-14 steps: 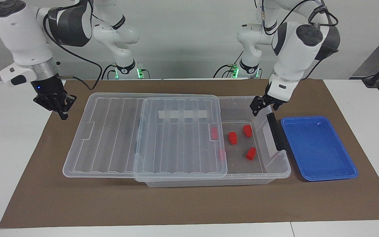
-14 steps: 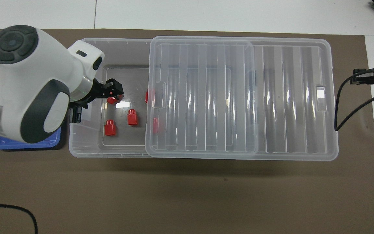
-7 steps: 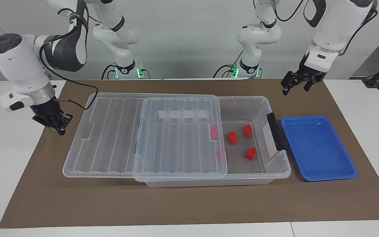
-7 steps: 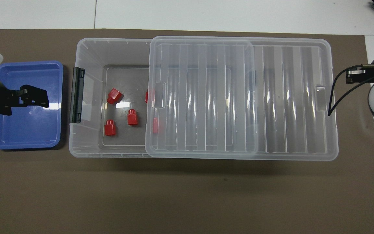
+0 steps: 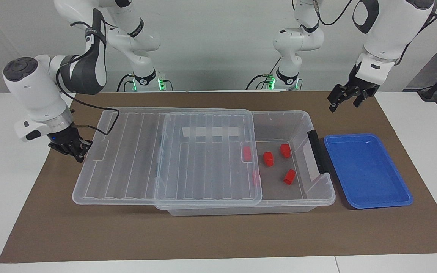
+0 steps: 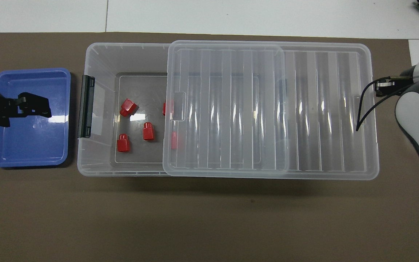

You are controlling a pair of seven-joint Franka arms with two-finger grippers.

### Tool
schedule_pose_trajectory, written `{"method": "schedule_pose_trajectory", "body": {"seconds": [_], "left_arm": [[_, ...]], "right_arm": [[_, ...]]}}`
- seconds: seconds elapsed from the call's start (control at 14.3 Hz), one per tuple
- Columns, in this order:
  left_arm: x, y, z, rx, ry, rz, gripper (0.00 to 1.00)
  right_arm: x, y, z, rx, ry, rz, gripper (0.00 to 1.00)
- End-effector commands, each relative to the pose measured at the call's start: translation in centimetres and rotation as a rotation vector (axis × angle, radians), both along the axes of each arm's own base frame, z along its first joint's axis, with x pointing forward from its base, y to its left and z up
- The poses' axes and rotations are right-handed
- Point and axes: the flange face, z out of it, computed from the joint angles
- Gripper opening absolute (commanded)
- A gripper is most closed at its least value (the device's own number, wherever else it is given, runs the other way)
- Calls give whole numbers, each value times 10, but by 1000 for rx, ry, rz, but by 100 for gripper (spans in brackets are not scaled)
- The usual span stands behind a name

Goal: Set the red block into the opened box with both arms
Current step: 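Return the left gripper to the tray while the right gripper reaches the lid, then slide the clear lid toward the left gripper with the right gripper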

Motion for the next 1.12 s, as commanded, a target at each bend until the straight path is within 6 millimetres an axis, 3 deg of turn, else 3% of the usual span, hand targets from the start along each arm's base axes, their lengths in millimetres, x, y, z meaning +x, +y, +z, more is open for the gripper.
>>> {"method": "schedule_pose_trajectory", "body": {"seconds": [0.0, 0.21, 0.35, 0.42, 0.7, 0.91, 1.05], "left_arm": [[2, 25, 5, 4, -17, 38, 100], [0, 38, 20, 17, 9, 52, 100], [-5, 50, 43, 8, -20, 75, 100], [-7, 52, 44, 6, -17, 76, 100], [-10, 41, 36, 8, -6, 57, 100], [-11, 12, 35, 7, -5, 6, 100], [-11, 5, 35, 8, -5, -6, 100]], "right_arm": [[-5, 12, -3, -8, -4, 32, 0], [-6, 21, -3, -1, 10, 50, 0], [-6, 39, -1, 12, 12, 79, 0], [-7, 48, -1, 15, 16, 94, 0], [-12, 86, 0, 29, 56, 150, 0], [-14, 121, 0, 36, 58, 202, 0], [-18, 143, 0, 45, 61, 205, 0]]}}
